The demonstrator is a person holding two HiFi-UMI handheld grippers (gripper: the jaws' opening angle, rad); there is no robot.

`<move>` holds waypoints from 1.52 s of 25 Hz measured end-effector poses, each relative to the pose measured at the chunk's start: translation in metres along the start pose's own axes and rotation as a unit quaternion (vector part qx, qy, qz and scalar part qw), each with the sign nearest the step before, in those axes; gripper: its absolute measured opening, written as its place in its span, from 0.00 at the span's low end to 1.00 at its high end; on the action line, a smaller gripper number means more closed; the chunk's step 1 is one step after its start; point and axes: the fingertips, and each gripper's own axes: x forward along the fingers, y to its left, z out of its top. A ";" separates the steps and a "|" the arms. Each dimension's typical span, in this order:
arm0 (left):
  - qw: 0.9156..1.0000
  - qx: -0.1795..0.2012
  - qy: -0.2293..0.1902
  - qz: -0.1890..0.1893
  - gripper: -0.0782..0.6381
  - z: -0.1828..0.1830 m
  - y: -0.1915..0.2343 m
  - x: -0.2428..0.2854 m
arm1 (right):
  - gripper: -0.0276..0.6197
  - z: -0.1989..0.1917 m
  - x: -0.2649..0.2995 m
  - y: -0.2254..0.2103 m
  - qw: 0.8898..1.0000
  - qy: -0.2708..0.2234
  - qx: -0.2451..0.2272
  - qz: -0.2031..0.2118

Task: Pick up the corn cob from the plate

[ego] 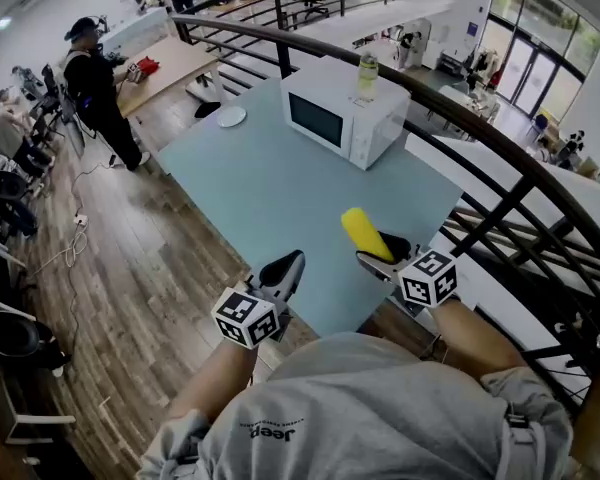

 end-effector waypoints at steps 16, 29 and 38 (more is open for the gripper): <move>0.997 -0.025 0.008 0.077 0.13 -0.034 -0.004 -0.011 | 0.44 -0.033 -0.005 -0.015 0.999 0.014 -0.004 0.047; 0.997 -0.021 -0.007 0.070 0.13 -0.018 0.005 -0.021 | 0.44 -0.021 -0.007 -0.011 1.000 -0.002 -0.005 0.030; 0.997 -0.024 -0.012 0.071 0.13 -0.017 0.007 -0.021 | 0.44 -0.020 -0.004 -0.012 0.999 0.000 -0.011 0.032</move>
